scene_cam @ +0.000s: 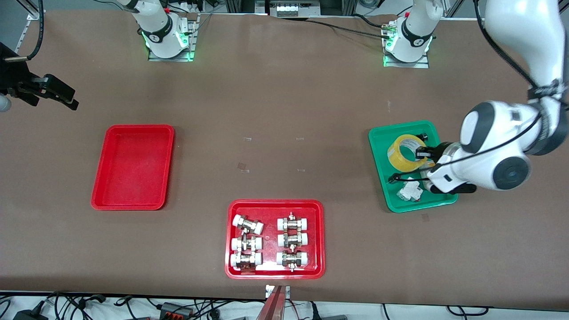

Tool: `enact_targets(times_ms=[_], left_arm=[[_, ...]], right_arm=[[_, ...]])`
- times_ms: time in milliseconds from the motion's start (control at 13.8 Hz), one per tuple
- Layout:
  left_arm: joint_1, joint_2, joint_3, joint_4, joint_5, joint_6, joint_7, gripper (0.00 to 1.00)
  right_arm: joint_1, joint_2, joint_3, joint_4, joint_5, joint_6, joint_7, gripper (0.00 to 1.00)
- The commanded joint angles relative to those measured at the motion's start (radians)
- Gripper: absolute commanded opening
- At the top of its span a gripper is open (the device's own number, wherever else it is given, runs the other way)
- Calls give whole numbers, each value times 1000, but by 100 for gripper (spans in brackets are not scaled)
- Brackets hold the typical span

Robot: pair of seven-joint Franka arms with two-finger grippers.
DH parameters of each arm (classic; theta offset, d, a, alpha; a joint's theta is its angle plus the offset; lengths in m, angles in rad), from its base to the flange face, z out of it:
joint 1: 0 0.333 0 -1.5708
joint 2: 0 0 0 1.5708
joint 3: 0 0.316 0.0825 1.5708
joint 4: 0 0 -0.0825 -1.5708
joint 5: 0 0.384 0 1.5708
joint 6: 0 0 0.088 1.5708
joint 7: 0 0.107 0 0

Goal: Left arm passes tape to right arm into tray
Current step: 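Lift the yellow tape with the left gripper and carry it toward the red tray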

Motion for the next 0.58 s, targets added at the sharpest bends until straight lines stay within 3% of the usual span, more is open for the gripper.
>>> enact_targets(times_ms=[0, 291, 509], left_arm=[[-27, 28, -43, 118, -78, -19, 25, 0], [-70, 56, -100, 193, -272, 142, 16, 0], [-167, 100, -110, 194, -323, 276, 13, 0]], right_arm=[[-1, -8, -1, -8, 10, -4, -8, 100], [-3, -5, -1, -8, 9, -6, -4, 100], [-9, 1, -3, -8, 12, -24, -4, 100]])
